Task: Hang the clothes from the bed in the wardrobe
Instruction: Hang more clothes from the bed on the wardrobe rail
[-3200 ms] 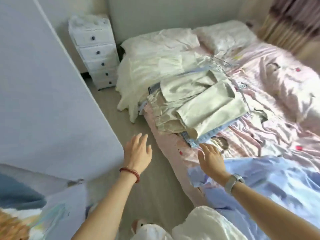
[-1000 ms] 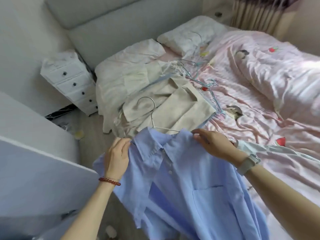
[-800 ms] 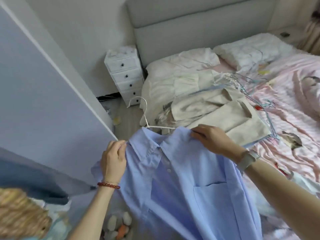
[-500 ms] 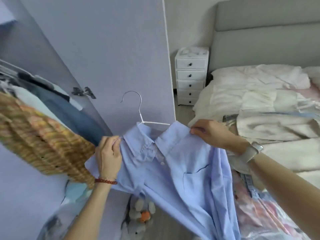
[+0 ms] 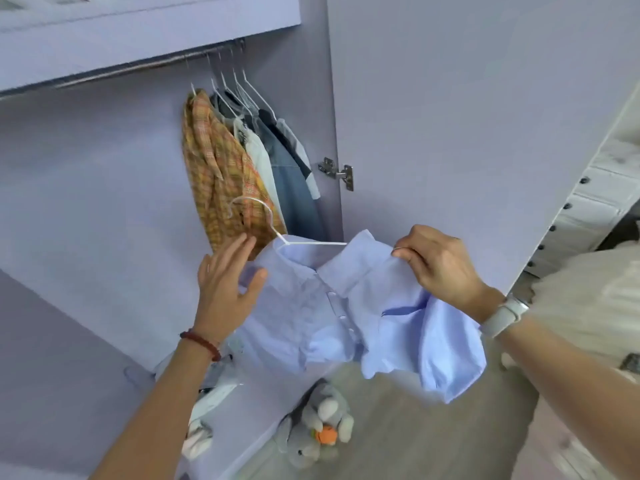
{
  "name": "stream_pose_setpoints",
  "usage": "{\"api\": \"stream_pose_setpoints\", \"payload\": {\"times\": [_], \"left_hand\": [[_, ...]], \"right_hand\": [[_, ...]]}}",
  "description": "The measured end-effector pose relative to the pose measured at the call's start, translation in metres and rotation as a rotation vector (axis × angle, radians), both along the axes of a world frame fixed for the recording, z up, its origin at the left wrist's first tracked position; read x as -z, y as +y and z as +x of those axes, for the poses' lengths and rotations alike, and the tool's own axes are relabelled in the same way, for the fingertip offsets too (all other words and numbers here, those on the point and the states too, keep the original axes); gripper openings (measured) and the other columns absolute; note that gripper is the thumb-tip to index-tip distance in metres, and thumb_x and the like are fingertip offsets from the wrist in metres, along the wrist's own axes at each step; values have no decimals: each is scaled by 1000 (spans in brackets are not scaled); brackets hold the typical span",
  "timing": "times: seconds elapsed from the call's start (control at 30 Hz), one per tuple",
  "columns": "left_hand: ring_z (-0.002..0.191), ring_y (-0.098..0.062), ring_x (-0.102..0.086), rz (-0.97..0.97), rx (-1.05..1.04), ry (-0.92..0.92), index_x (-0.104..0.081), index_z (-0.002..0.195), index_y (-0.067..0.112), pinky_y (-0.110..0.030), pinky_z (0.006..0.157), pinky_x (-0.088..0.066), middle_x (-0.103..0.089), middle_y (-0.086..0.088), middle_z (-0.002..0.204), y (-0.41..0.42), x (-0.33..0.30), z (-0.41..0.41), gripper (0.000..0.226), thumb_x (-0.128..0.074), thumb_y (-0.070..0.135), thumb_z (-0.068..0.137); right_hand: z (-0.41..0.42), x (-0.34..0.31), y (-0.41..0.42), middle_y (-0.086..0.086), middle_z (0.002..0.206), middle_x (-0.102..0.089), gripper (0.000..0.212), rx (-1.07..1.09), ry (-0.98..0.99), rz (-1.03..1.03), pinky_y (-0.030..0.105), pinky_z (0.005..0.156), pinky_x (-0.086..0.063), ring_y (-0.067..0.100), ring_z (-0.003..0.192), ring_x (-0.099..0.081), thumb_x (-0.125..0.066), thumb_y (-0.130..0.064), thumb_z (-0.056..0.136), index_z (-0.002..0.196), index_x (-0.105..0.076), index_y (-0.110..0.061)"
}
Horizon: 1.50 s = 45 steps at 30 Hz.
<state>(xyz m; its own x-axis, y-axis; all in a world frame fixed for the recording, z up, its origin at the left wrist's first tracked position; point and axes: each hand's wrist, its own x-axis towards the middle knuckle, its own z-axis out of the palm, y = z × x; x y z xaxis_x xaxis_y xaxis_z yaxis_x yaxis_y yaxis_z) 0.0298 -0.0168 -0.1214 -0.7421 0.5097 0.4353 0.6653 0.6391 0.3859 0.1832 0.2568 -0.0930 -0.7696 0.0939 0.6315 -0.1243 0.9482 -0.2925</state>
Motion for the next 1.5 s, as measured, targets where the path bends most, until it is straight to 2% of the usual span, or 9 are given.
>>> {"api": "stream_pose_setpoints", "payload": {"times": [0.17, 0.33, 0.47, 0.67, 0.87, 1.0, 1.13, 1.33, 1.5], "left_hand": [[59, 5, -47, 365, 3, -200, -64, 95, 20, -15, 60, -40, -48, 10, 61, 29, -24, -4, 14, -54, 12, 92], [72, -16, -48, 521, -175, -152, -64, 82, -4, -9, 63, -36, -52, -14, 74, 29, -26, -8, 13, -55, 2, 89], [64, -2, -41, 398, -204, 38, -68, 89, -3, -5, 63, -33, -45, -6, 69, 14, -32, -7, 12, -55, -2, 87], [69, -4, -44, 367, -316, 148, -67, 98, -4, -1, 69, -33, -51, -8, 77, -22, -35, -8, 17, -56, -4, 86], [70, 0, -50, 444, -419, 192, -68, 100, -3, 0, 70, -33, -53, -8, 80, -47, -36, -22, 17, -57, -1, 87], [66, -23, -51, 370, -469, 268, -69, 96, -1, -13, 66, -34, -55, -13, 77, -63, -40, -29, 15, -58, -2, 86], [67, -18, -47, 171, -461, 336, -70, 94, 2, -22, 70, -29, -59, -14, 75, -82, -35, -30, 18, -56, -2, 83], [70, -31, -53, 428, -671, 255, -68, 101, -1, -23, 71, -35, -59, -22, 86, -105, -42, -43, 18, -55, -2, 88], [77, 10, -52, 513, -541, 169, -67, 99, 1, 1, 72, -32, -55, -9, 88, -117, -54, -49, 16, -57, 2, 88]], "right_hand": [[-37, -5, 23, 8, 80, -64, 22, -115, -54, -63, 28, 63, -43, 23, 75, -61, -50, -18, 92, 85, -68, -7], [-67, 14, 45, 10, 91, -62, 12, -156, -212, -356, 23, 75, -36, 20, 77, -53, -55, -5, 89, 94, -64, 0], [-86, 17, 42, 6, 92, -67, 14, -216, -155, -447, 20, 79, -41, 18, 85, -59, -57, -1, 87, 93, -70, -1], [-120, 6, 18, 10, 80, -64, 18, -383, -154, -308, 21, 77, -37, 22, 78, -52, -60, 1, 83, 99, -70, -2], [-157, 23, -2, 19, 94, -65, 20, -227, -431, -326, 40, 82, -45, 35, 88, -58, -57, -15, 89, 102, -60, -1], [-176, 19, -16, 20, 95, -68, 21, -148, -329, -167, 43, 77, -46, 41, 88, -60, -47, -12, 93, 100, -64, -3], [-184, -2, -28, 11, 93, -71, 22, -164, -210, -28, 43, 73, -50, 38, 84, -63, -48, -18, 93, 103, -67, -16], [-178, -6, -53, 3, 89, -70, 12, -375, -86, 1, 39, 65, -54, 27, 86, -63, -59, -9, 80, 79, -70, -13], [-203, -10, -68, 7, 120, -59, 28, -327, -96, -106, 39, 92, -42, 28, 113, -51, -55, -18, 89, 116, -59, -11]]}}
